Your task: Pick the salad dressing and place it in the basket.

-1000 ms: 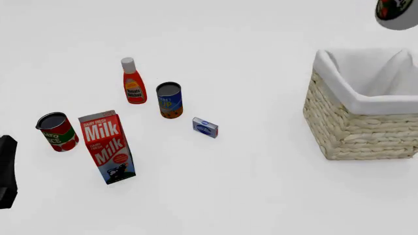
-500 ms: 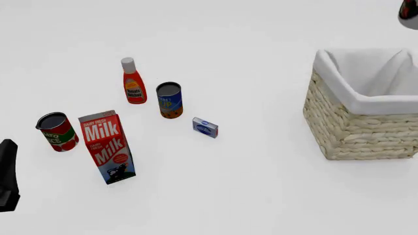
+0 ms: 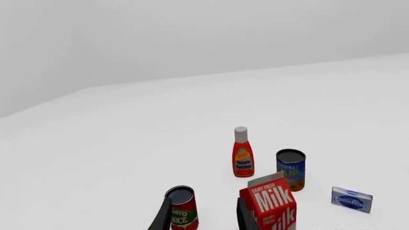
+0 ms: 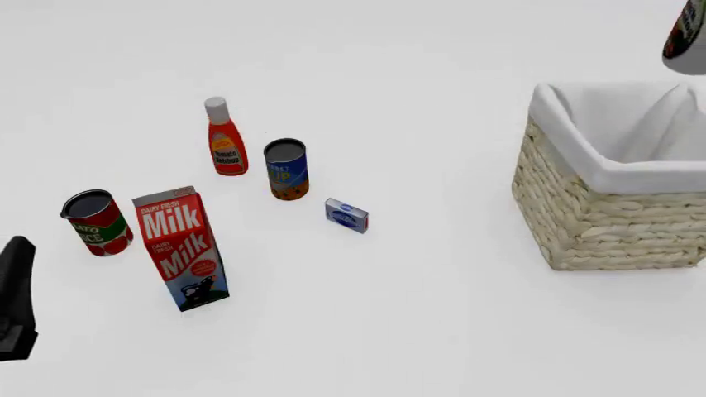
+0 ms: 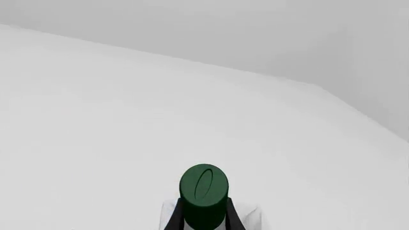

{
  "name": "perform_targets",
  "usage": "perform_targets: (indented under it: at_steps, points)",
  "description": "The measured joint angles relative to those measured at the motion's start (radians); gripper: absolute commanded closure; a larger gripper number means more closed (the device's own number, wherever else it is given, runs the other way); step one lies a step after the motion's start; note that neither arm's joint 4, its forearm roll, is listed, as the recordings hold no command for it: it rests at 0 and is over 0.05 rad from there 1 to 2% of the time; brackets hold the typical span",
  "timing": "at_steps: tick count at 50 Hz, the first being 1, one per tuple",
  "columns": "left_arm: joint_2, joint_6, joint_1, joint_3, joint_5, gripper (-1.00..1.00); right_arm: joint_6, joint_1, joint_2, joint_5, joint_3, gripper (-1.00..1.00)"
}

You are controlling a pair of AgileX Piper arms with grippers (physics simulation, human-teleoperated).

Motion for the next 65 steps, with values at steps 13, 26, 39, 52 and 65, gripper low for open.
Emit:
perform_targets:
  at_steps: [13, 26, 39, 52, 65]
  points:
    - [0.000, 0.001, -0.019, 0.000, -0.003, -1.00, 0.023, -0.042, 0.099, -0.062, 0.010, 1.00]
    - [0.000, -0.001, -0.030, 0.000, 0.005, -1.00, 0.034, -0.082, 0.190, -0.113, 0.006, 1.00]
    - [0.000, -0.006, -0.035, 0.000, 0.009, -1.00, 0.048, -0.109, 0.257, -0.142, 0.005, 1.00]
    - [0.000, -0.010, -0.038, 0.000, 0.013, -1.00, 0.062, -0.116, 0.277, -0.161, 0.046, 1.00]
    - [0.000, -0.013, -0.040, 0.000, 0.017, -1.00, 0.064, -0.113, 0.288, -0.175, 0.077, 1.00]
